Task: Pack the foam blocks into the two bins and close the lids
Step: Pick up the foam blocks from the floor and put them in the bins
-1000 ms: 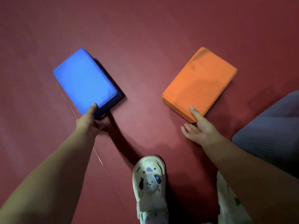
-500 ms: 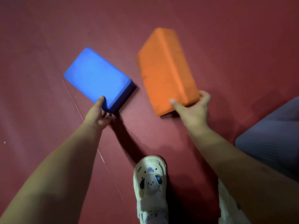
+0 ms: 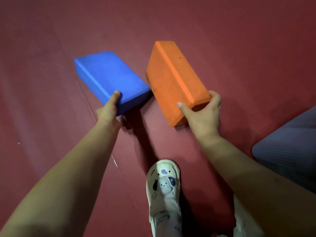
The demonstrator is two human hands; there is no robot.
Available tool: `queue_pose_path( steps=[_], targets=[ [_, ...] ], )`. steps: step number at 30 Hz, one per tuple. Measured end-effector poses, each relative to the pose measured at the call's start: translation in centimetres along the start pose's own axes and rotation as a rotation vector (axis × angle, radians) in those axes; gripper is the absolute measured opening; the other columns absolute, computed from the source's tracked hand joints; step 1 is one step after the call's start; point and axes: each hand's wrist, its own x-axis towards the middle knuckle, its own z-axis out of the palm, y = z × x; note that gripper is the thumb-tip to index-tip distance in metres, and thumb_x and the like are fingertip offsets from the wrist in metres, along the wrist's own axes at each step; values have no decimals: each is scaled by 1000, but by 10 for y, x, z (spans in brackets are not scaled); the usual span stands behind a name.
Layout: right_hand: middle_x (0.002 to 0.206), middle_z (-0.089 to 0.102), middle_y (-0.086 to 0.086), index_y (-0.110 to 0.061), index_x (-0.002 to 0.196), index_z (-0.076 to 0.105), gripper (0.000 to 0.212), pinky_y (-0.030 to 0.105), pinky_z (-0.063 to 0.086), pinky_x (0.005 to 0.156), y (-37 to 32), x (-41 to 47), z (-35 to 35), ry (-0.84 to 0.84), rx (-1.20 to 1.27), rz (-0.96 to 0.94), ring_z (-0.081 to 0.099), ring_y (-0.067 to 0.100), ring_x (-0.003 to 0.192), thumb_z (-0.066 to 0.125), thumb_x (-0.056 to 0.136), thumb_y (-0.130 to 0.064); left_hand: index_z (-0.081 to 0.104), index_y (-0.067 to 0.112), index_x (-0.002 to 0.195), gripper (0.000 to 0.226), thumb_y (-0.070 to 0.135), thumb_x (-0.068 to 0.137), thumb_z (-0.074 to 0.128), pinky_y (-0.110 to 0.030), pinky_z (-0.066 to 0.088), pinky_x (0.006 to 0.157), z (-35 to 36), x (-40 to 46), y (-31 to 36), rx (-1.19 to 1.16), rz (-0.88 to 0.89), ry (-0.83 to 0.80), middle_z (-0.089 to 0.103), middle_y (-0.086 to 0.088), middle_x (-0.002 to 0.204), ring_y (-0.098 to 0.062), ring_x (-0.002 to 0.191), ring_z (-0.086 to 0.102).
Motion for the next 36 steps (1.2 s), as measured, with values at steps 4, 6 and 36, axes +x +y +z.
queue_pose_path(
  steps=[4, 6, 36],
  targets=[
    [135, 42, 6, -15, 133, 38, 90, 40, 33, 108, -19, -7, -20, 16, -75, -81, 43, 24, 125, 84, 61, -40, 40, 19, 114, 72, 36, 59, 84, -39, 53, 60, -20, -33, 21, -19, 112, 108, 42, -5, 133, -22, 101, 56],
    [134, 44, 8, -16, 135, 38, 89, 37, 27, 110, -35, -14, -38, 32, -130, -111, 42, 26, 125, 83, 63, -41, 41, 19, 121, 72, 38, 65, 81, -40, 55, 67, -29, -61, 28, 85, 200, 132, 34, -6, 134, -19, 92, 53],
    [126, 43, 14, -21, 136, 42, 86, 30, 25, 105, -124, -234, -569, 675, -140, -347, 38, 34, 122, 83, 63, -43, 48, 20, 131, 68, 31, 71, 79, -45, 41, 103, -27, -594, 34, 335, 1310, -539, 50, -2, 124, -24, 119, 49]
  ],
)
